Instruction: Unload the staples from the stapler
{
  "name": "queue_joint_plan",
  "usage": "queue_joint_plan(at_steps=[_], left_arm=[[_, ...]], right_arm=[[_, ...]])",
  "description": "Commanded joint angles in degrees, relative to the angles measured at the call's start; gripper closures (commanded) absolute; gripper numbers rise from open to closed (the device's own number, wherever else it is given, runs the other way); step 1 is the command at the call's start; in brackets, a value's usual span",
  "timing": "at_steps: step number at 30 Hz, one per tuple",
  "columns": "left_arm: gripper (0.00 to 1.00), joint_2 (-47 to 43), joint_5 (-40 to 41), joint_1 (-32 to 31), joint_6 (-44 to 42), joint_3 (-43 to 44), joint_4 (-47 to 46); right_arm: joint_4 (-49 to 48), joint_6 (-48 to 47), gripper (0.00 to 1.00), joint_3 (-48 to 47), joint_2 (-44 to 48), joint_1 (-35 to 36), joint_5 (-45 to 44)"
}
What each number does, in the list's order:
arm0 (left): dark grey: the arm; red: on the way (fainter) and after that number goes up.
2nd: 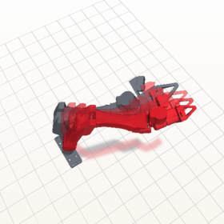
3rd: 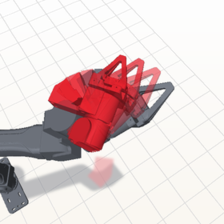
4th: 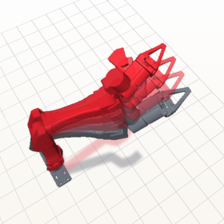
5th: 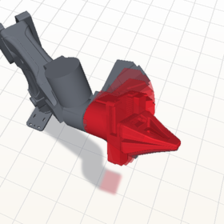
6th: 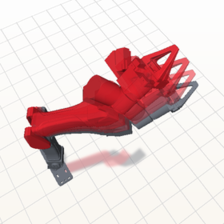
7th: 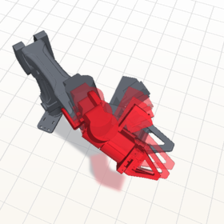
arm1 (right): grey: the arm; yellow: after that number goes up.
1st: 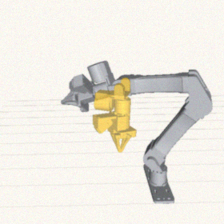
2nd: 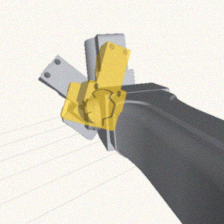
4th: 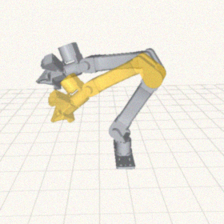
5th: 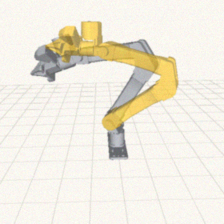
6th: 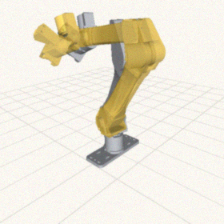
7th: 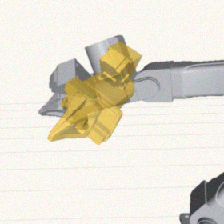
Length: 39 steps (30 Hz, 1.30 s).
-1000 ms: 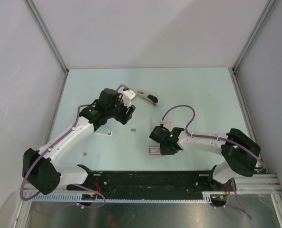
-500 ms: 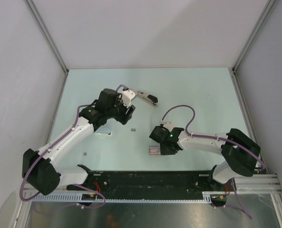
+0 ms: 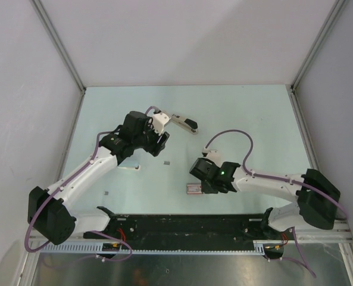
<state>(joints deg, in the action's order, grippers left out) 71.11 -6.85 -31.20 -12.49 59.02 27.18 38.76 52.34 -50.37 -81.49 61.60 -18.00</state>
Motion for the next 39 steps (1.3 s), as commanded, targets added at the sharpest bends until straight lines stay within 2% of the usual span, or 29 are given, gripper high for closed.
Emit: queue_joint_plan(at_steps=[1, 6, 24, 39], left_arm=[[0.33, -1.7, -1.9, 0.5, -0.7, 0.3, -0.8], [0.33, -1.6, -1.8, 0.5, -0.6, 0.5, -0.9], [0.33, -1.6, -1.8, 0.5, -0.4, 0.6, -0.8], [0.34, -2.3, -1.2, 0.4, -0.6, 0.1, -0.8]], right_arm=[[0.7, 2.1, 0.96, 2.5, 5.6, 0.9, -2.8], [-0.7, 1.1, 1.00, 5.5, 7.5, 0.3, -0.2], [-5.4, -5.5, 1.00, 6.0, 1.9, -0.6, 7.2], [-8.1, -9.2, 1.00, 6.0, 0.0, -4.8, 10.3]])
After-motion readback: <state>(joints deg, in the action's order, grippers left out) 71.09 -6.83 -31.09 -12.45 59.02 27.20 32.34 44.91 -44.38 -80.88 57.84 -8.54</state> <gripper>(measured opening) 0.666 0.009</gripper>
